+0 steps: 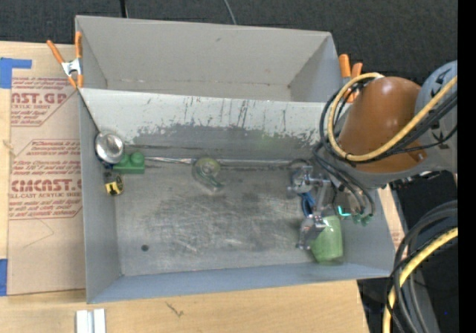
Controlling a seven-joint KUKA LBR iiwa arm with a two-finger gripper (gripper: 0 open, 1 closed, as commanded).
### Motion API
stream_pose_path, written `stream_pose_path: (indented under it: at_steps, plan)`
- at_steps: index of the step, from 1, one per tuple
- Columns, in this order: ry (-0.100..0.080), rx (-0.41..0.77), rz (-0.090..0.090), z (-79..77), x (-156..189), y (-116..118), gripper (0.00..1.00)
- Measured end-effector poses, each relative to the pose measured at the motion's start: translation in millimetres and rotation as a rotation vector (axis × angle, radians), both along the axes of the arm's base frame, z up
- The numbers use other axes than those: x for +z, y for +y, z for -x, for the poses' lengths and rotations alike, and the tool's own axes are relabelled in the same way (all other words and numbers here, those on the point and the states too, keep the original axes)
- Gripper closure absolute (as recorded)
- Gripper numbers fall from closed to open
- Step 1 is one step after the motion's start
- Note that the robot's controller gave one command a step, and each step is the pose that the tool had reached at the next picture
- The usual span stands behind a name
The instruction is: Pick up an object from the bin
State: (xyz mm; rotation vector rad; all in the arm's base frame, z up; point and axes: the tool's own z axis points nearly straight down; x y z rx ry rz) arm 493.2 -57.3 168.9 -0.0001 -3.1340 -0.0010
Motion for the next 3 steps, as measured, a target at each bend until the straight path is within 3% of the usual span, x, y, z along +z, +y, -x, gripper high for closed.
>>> stream_pose_path:
  at_steps: [1,2,3]
  plan:
    - [-0.009,0.009,-0.005,-19.0,-66.7,-66.0,0.00]
    - [-0.005,-0.167,-0.025,-18.7,-94.8,-70.5,0.00]
    - [-0.004,-0.162,-0.027,-18.7,-95.3,-68.3,1.00]
